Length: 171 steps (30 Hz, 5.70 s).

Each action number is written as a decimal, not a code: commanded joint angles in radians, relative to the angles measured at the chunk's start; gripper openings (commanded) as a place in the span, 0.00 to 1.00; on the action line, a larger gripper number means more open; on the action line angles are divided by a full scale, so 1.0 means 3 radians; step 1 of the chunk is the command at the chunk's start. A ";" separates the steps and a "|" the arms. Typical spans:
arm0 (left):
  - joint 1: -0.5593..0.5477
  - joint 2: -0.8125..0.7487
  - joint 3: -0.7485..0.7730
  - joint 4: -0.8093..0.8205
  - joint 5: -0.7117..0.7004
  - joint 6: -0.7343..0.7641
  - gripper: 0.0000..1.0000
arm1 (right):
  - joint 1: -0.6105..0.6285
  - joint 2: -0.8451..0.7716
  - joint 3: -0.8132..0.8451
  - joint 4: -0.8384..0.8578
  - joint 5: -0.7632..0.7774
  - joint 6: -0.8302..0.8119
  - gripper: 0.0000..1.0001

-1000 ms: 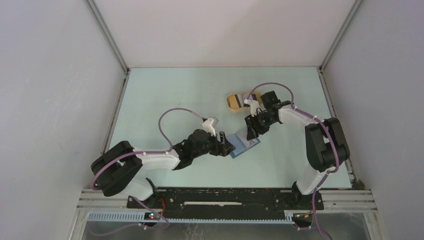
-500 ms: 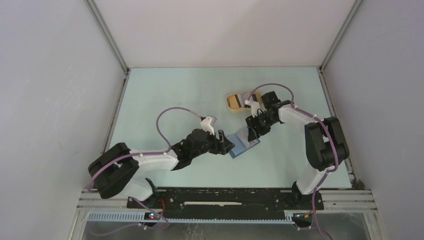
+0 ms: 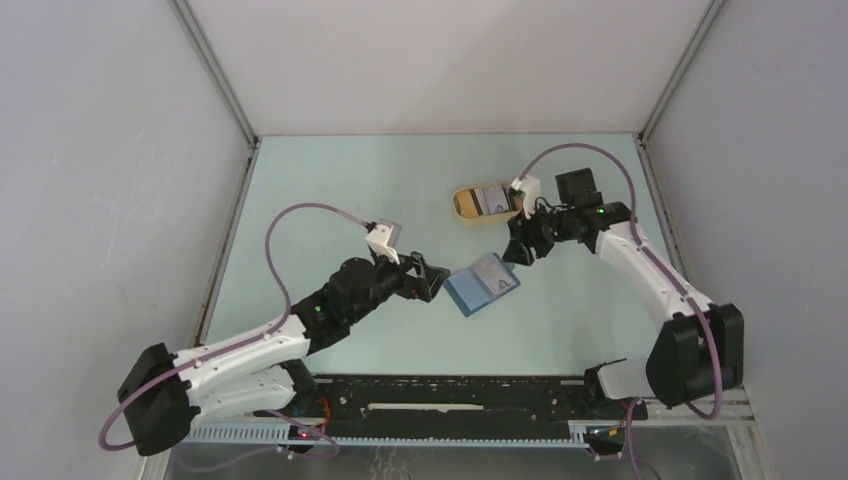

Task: Put the credit cards into the card holder
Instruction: Close the card holder at the center of the board.

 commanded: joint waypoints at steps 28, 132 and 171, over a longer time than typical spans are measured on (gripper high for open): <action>0.0092 0.1484 -0.0335 0.0868 0.0200 -0.1862 0.94 | 0.0224 0.0616 -0.0136 0.0219 0.0771 -0.0108 0.65; 0.0298 0.2955 0.0870 0.1452 0.1082 -0.1241 0.43 | 0.0436 0.0854 0.0217 0.0306 0.1172 0.0409 0.40; 0.0307 0.2660 0.0684 0.1575 0.1020 -0.0997 0.44 | 0.0361 0.0926 0.0128 0.0094 0.1188 0.0419 0.20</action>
